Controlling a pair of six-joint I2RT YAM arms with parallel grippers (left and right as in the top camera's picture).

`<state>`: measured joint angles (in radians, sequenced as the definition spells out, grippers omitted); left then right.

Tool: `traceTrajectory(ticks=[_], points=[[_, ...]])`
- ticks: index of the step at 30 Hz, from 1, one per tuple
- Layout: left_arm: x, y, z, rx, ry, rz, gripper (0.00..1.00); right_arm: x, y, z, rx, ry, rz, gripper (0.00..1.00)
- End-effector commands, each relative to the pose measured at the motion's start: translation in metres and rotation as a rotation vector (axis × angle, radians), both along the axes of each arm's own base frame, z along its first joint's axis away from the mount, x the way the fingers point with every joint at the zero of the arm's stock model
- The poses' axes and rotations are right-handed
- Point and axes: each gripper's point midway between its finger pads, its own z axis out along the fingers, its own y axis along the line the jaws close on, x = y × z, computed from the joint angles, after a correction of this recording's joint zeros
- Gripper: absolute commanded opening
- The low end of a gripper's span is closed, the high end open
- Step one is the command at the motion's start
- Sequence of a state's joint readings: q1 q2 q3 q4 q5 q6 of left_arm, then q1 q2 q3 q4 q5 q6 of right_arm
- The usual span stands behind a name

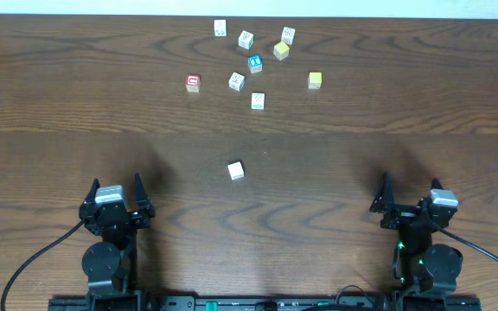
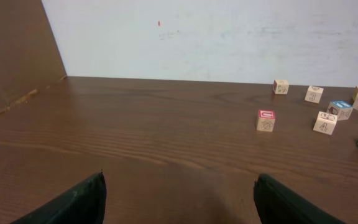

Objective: Lift 4 blocks
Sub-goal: 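Raise the right gripper off its rest pose toward the blocks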

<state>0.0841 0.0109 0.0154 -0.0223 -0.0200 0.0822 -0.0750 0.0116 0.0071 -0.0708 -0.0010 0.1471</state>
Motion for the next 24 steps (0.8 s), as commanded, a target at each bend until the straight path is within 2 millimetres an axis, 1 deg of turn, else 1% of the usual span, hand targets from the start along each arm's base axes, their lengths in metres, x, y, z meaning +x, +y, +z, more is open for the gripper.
traceTrajectory(ticks=[1, 2, 4, 5, 6, 7, 8, 10, 12, 14, 15, 17, 18, 19, 21, 22, 23, 24], points=[[-0.002, 0.003, -0.016, -0.004, 0.055, 0.014, 0.76, 0.000, -0.001, 0.004, 0.005, -0.019, -0.002, 0.99], [-0.002, 0.003, -0.016, -0.004, 0.055, 0.014, 0.76, 0.000, 0.001, 0.002, 0.035, -0.014, 0.010, 0.99], [-0.002, 0.003, -0.016, -0.004, 0.055, 0.014, 0.76, 0.000, 0.016, 0.002, 0.109, -0.014, 0.089, 0.99], [-0.002, 0.003, -0.016, -0.004, 0.055, 0.014, 0.76, -0.001, 0.036, 0.010, 0.160, -0.039, 0.205, 0.99], [-0.002, 0.003, -0.016, -0.004, 0.055, 0.014, 0.76, -0.005, 0.055, 0.021, 0.172, -0.071, 0.322, 0.99], [-0.002, 0.003, -0.016, -0.004, 0.055, 0.014, 0.76, -0.011, 0.074, 0.032, 0.165, -0.107, 0.439, 0.99], [-0.002, 0.003, -0.016, -0.004, 0.055, 0.014, 0.76, -0.018, 0.088, 0.041, 0.149, -0.141, 0.533, 0.99], [-0.002, 0.003, -0.016, -0.004, 0.055, 0.014, 0.76, -0.032, 0.108, 0.058, 0.113, -0.208, 0.670, 0.99], [-0.002, 0.003, -0.016, -0.004, 0.055, 0.014, 0.76, -0.043, 0.120, 0.066, 0.082, -0.245, 0.759, 0.99], [-0.002, 0.003, -0.016, -0.004, 0.055, 0.014, 0.76, -0.050, 0.129, 0.062, 0.082, -0.223, 0.827, 0.99], [-0.002, 0.003, -0.016, -0.004, 0.055, 0.014, 0.76, -0.050, 0.131, 0.053, 0.097, -0.184, 0.845, 0.99], [-0.002, 0.003, -0.016, -0.004, 0.055, 0.014, 0.76, -0.047, 0.130, 0.034, 0.149, -0.092, 0.830, 0.99], [-0.002, 0.003, -0.016, -0.004, 0.055, 0.014, 0.76, -0.043, 0.126, 0.028, 0.177, -0.060, 0.798, 0.99], [-0.002, 0.003, -0.016, -0.004, 0.055, 0.014, 0.76, -0.040, 0.123, 0.028, 0.201, -0.056, 0.769, 0.99], [-0.002, 0.003, -0.016, -0.004, 0.055, 0.014, 0.76, -0.031, 0.110, 0.037, 0.286, -0.076, 0.676, 0.99], [-0.002, 0.003, -0.016, -0.004, 0.055, 0.014, 0.76, -0.026, 0.102, 0.044, 0.395, -0.085, 0.626, 0.99], [-0.002, 0.003, -0.016, -0.004, 0.055, 0.014, 0.76, -0.026, 0.100, 0.049, 0.436, -0.094, 0.615, 0.99], [-0.002, 0.003, -0.016, -0.004, 0.055, 0.014, 0.76, -0.027, 0.102, 0.052, 0.430, -0.105, 0.630, 0.99]])
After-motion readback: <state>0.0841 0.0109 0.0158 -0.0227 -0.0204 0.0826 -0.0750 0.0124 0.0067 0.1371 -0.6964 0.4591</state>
